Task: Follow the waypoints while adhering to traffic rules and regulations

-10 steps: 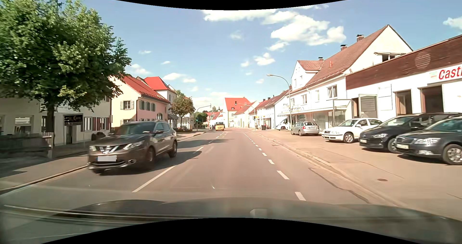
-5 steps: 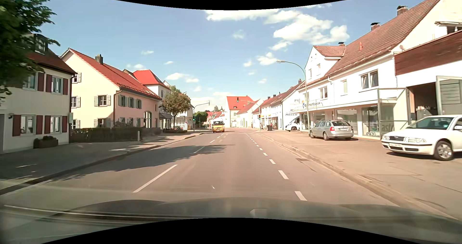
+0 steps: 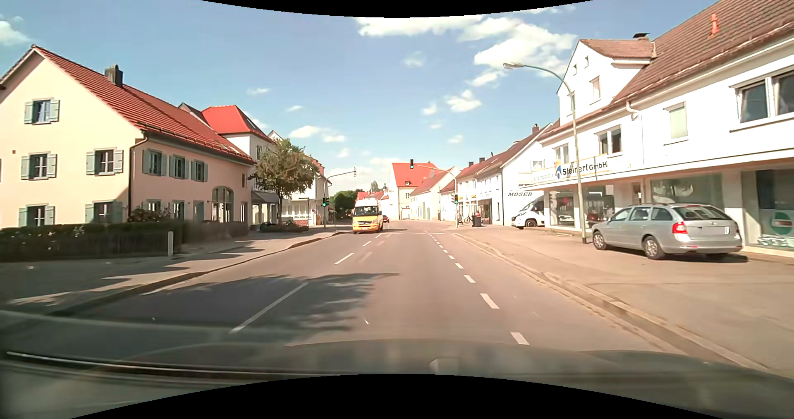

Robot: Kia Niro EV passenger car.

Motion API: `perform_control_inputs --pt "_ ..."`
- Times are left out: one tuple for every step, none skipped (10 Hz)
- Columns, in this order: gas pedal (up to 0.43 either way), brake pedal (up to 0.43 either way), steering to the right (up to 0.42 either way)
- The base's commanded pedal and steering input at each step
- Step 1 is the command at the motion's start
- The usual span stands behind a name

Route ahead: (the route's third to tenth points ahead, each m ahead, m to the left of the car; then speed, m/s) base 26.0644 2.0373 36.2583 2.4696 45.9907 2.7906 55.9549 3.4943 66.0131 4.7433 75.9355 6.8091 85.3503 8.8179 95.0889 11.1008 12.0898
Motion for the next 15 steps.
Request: perform_control_inputs --pt "0.059 0.006 -0.009" --pt "0.059 0.006 -0.008" --pt "0.059 0.006 -0.008" --pt "0.059 0.006 -0.007" --pt "0.059 0.006 -0.003" --pt "0.047 0.006 0.0" --pt "0.028 0.006 0.001" --pt "0.0 0.006 0.01" --pt "0.0 0.006 0.022" --pt "0.0 0.006 0.025" --pt "0.0 0.006 0.02" --pt "0.0 0.006 0.014" --pt "0.0 0.006 0.008" --pt "0.0 0.006 0.003" --pt "0.0 0.006 -0.001"
